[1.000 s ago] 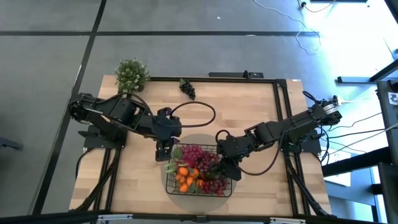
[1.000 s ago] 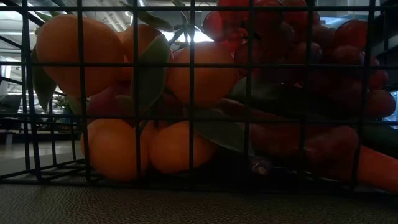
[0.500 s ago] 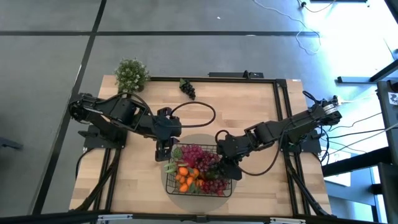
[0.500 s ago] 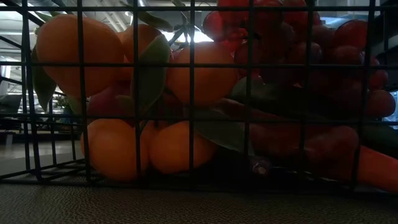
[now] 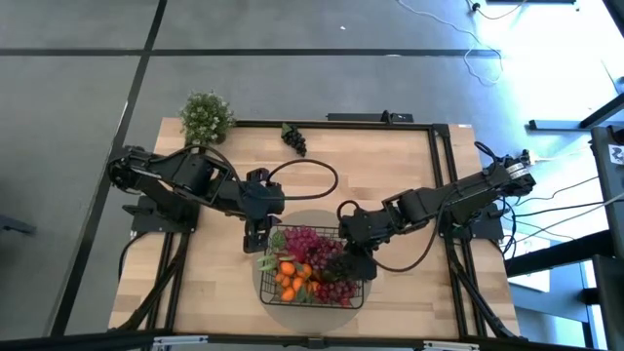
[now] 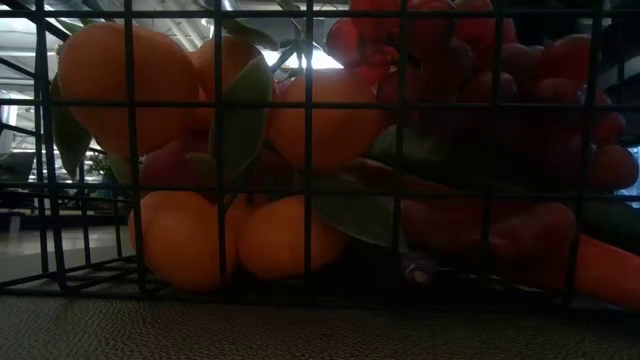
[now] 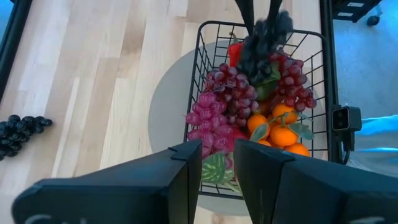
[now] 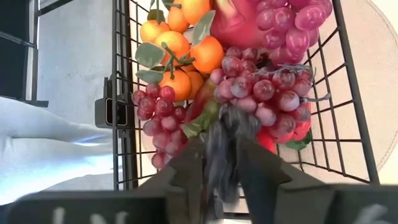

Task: Build produce basket
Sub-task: Put the bottom purple grapes into the black wire basket, then put the purple grapes into the black wire basket

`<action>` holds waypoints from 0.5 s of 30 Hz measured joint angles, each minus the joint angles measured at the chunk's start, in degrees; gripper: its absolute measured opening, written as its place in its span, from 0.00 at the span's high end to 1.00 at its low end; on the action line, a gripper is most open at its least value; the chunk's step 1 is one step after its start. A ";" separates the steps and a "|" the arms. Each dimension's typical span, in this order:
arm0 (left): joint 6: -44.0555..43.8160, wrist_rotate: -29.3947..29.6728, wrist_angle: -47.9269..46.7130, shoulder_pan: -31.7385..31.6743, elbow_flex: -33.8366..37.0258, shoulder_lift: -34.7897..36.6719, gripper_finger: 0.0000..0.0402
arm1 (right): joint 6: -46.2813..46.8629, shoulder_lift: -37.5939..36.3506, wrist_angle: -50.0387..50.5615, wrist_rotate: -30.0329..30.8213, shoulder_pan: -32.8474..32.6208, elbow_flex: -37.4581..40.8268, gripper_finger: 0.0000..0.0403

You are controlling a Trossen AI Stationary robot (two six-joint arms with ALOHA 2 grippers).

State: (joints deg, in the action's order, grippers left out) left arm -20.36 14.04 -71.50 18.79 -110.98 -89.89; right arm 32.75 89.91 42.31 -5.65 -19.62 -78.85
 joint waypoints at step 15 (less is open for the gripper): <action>-4.81 3.03 -0.26 -2.03 0.00 0.00 0.80 | -5.76 -4.87 0.39 0.08 0.71 0.02 0.75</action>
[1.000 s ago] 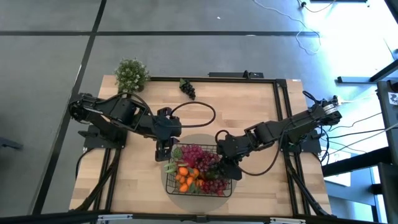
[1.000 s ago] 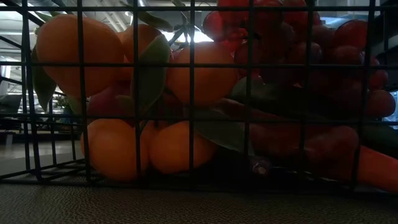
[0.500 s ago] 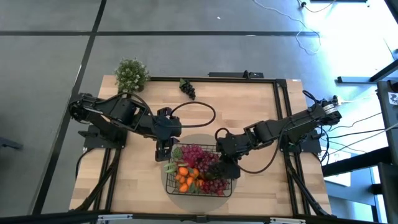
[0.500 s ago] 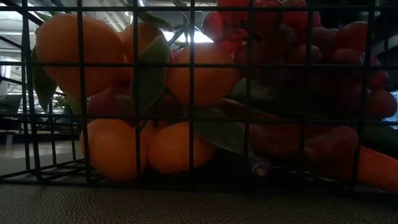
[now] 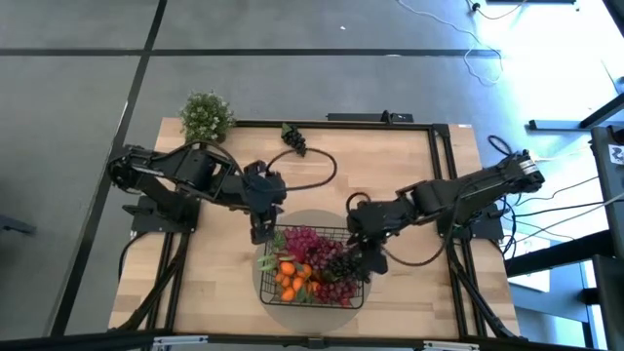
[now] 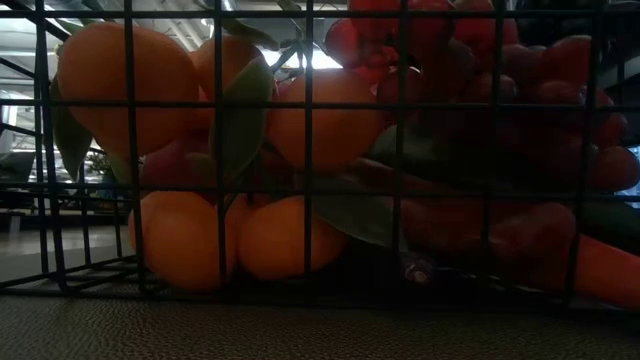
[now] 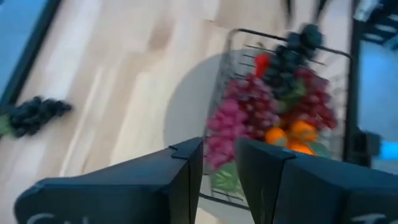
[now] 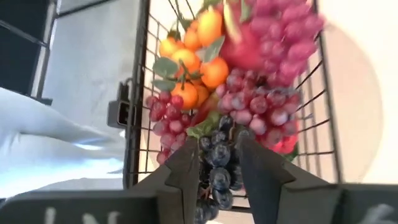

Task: Build produce basket
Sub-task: Put the purple grapes into the black wire basket

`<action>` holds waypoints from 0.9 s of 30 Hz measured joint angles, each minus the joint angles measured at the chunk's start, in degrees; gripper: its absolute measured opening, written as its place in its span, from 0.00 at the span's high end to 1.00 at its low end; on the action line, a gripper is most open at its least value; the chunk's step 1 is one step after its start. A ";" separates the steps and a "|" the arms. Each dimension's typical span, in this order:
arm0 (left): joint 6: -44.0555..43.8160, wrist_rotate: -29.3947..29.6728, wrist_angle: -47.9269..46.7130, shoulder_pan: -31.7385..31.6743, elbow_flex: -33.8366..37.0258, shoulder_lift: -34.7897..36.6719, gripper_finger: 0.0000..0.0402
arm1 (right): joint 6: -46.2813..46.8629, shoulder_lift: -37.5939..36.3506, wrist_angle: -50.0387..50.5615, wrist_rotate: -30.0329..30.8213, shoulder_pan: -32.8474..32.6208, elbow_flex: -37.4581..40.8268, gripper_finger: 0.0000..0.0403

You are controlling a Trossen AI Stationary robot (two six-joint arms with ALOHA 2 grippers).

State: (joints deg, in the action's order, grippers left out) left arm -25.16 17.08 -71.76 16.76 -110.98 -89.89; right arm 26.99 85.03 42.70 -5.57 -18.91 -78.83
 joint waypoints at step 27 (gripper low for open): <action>-13.77 2.28 -4.57 -29.82 -0.02 -4.25 0.80 | -17.98 -18.08 4.85 15.64 11.18 -0.02 0.75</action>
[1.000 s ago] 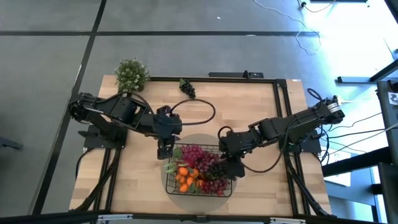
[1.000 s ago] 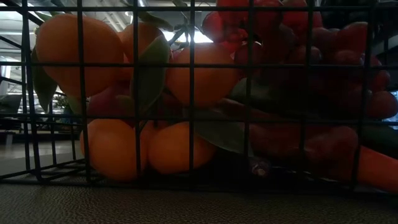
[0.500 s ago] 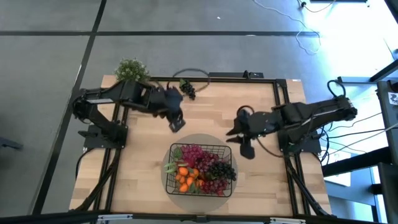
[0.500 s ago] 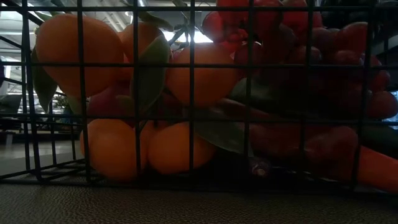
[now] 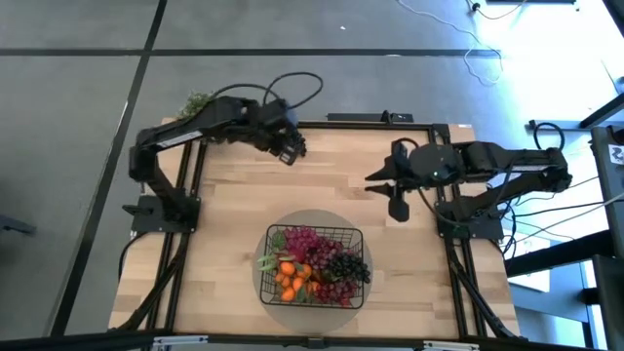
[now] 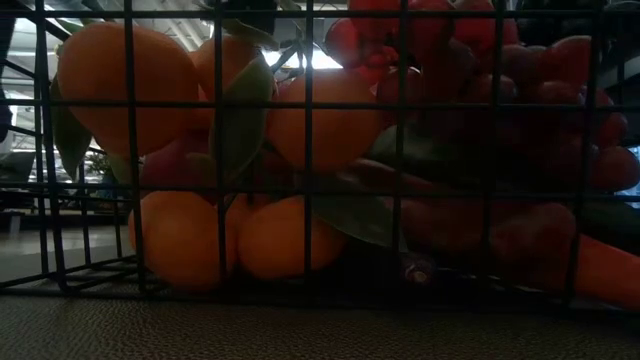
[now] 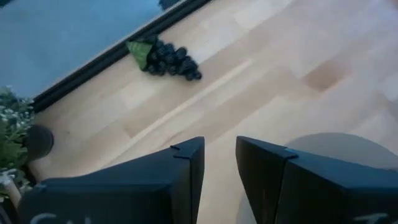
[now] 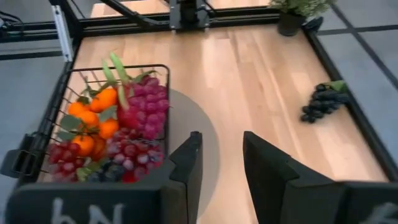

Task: Build produce basket
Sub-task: Put the purple grapes into the black wire basket

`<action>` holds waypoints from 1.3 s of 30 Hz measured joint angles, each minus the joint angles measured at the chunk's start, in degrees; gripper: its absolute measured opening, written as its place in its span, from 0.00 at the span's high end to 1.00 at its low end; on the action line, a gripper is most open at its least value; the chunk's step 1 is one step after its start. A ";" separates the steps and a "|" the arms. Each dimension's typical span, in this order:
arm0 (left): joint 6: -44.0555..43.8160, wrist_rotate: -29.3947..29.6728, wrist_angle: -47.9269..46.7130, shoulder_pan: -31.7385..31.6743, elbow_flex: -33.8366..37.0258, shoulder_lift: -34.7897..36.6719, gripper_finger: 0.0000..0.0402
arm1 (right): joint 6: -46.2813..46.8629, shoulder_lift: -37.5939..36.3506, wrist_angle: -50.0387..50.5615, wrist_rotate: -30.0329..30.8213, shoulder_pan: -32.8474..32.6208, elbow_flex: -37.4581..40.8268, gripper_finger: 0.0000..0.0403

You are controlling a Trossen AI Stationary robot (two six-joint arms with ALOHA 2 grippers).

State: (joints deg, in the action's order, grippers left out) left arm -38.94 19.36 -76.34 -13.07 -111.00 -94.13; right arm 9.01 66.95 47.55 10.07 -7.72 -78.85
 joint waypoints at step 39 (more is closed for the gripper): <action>6.56 -7.43 14.21 -18.41 0.04 -27.27 0.80 | -5.02 -1.17 4.63 -0.15 5.33 0.00 0.75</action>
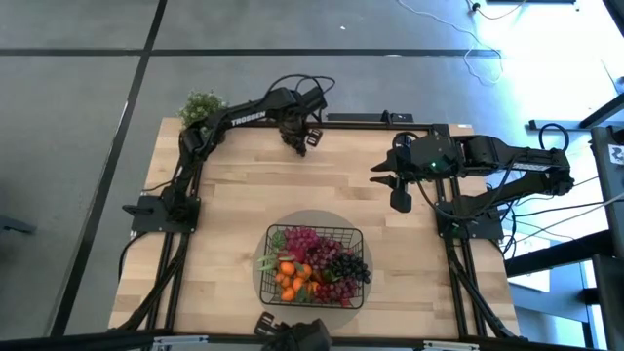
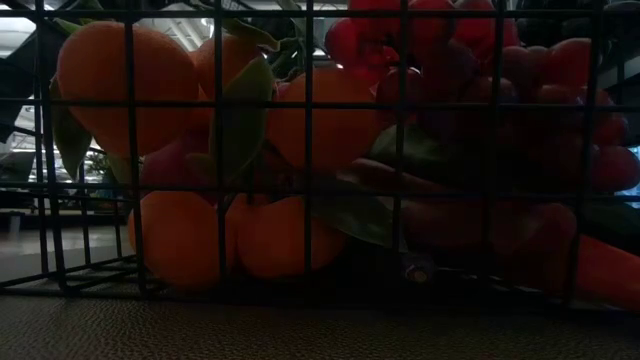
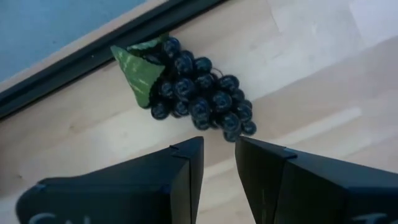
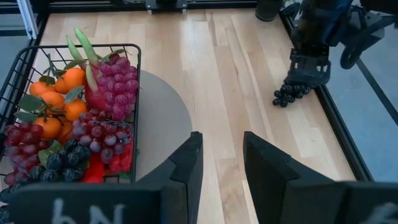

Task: Build produce basket
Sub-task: Put the purple grapes into the black wire basket

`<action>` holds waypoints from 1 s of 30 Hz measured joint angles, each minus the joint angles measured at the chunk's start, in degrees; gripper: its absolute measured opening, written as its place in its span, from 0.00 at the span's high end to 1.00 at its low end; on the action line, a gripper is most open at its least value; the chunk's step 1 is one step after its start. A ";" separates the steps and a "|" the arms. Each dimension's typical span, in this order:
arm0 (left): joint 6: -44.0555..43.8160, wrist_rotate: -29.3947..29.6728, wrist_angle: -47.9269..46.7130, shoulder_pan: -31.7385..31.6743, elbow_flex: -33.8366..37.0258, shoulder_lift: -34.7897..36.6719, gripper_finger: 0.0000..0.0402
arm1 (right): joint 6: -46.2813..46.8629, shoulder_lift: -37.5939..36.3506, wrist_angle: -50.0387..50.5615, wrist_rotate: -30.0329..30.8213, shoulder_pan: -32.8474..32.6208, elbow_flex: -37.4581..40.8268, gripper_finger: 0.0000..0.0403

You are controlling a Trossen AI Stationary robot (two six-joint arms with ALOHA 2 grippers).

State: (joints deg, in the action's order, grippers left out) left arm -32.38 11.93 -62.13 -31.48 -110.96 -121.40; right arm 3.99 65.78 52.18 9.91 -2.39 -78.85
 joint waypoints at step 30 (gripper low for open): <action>-0.15 1.05 1.07 -1.30 -0.02 -4.04 0.80 | 0.02 0.02 0.02 0.13 0.00 0.00 0.75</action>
State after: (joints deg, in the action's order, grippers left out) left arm -32.53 12.97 -61.06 -32.78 -110.97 -125.44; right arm 4.01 65.80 52.21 10.04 -2.39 -78.85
